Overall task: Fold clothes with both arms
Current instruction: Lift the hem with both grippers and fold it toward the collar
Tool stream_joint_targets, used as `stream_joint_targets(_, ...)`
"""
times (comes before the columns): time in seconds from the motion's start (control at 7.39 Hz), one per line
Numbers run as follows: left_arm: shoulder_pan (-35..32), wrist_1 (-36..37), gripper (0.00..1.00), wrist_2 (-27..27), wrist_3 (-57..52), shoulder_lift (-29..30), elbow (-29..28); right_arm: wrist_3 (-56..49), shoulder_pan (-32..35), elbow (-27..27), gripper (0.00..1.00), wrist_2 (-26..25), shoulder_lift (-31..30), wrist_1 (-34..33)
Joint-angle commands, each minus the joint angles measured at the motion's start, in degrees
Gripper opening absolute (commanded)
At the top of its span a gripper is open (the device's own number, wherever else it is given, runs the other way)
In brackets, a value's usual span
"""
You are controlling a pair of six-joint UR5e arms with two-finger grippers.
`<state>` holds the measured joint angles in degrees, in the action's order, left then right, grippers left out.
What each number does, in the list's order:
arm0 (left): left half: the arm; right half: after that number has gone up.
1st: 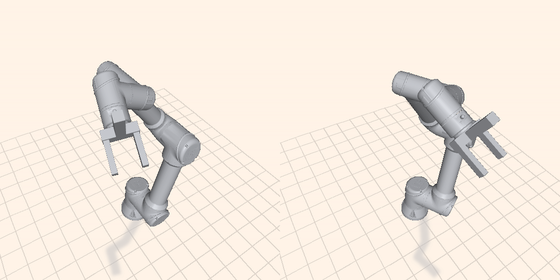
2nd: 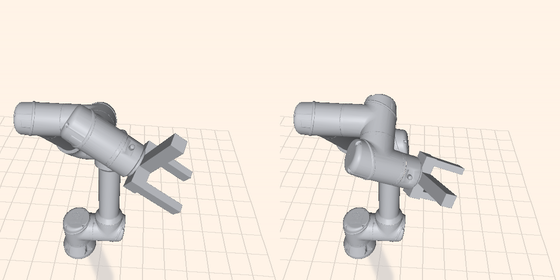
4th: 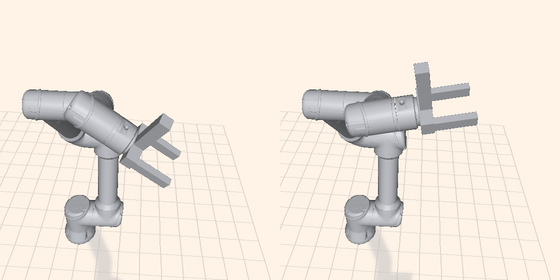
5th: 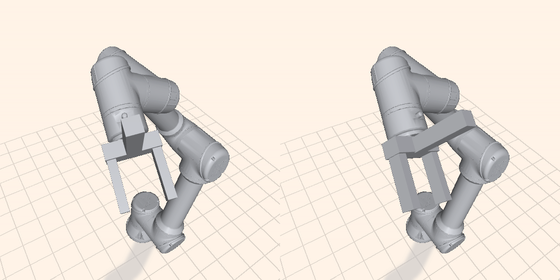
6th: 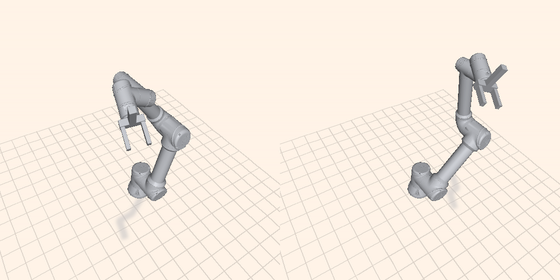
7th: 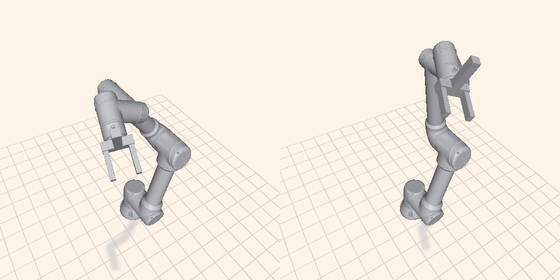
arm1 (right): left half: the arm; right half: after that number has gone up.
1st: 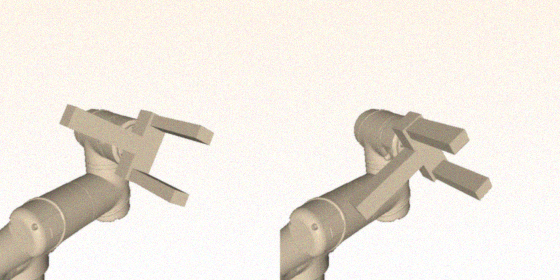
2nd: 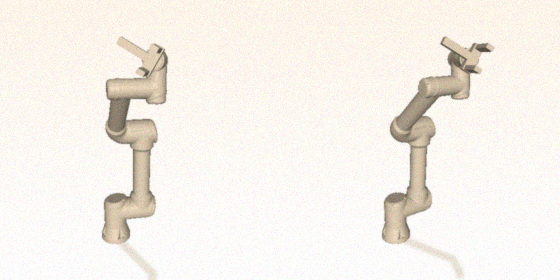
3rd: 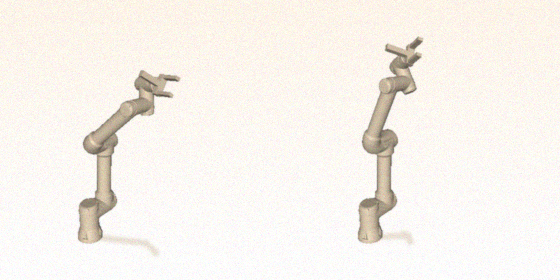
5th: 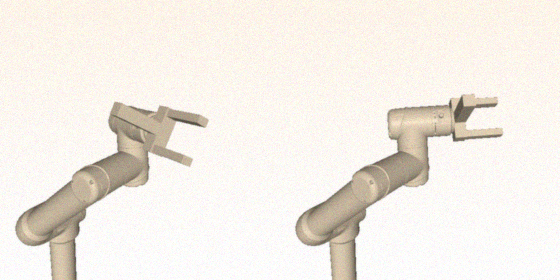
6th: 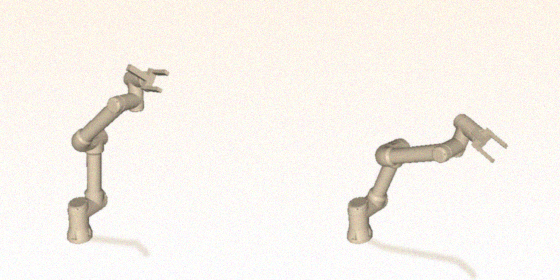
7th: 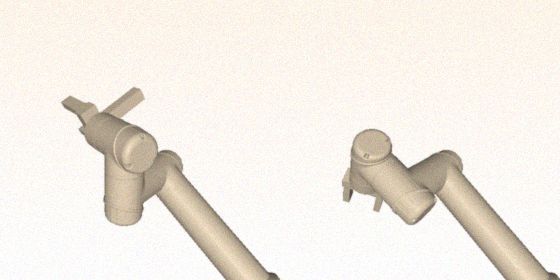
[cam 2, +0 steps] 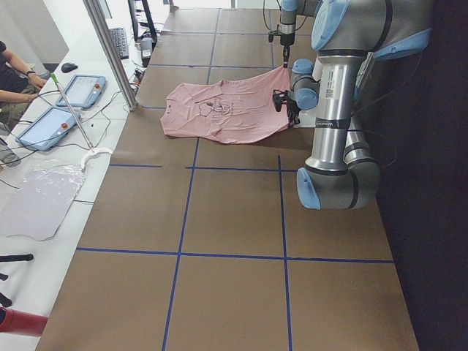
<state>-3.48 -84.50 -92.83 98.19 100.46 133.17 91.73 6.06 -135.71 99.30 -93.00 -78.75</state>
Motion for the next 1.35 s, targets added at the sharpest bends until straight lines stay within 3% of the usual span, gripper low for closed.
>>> stream_joint_targets(0.0,3.1,5.9,0.00,-2.4,0.4,0.3,8.6,0.0,-2.4,-2.5,0.00,0.3,-1.6,0.0)
stream_joint_targets(0.27,0.4,5.9,0.00,-3.0,-1.5,1.8,5.6,-2.7,4.5,-1.8,0.00,0.4,-0.6,0.8)
stream_joint_targets(0.41,-4.7,5.8,0.00,-3.0,-4.1,3.3,2.9,-4.7,9.1,0.1,0.00,0.6,2.4,0.8)
stream_joint_targets(0.81,-19.5,5.5,0.00,-4.3,-13.9,8.5,-3.6,-13.1,21.5,13.2,0.00,2.2,17.5,0.8)
stream_joint_targets(1.22,-28.5,1.3,0.00,-4.9,-18.6,14.0,-14.7,-23.0,34.9,24.2,0.00,8.1,24.0,0.8)
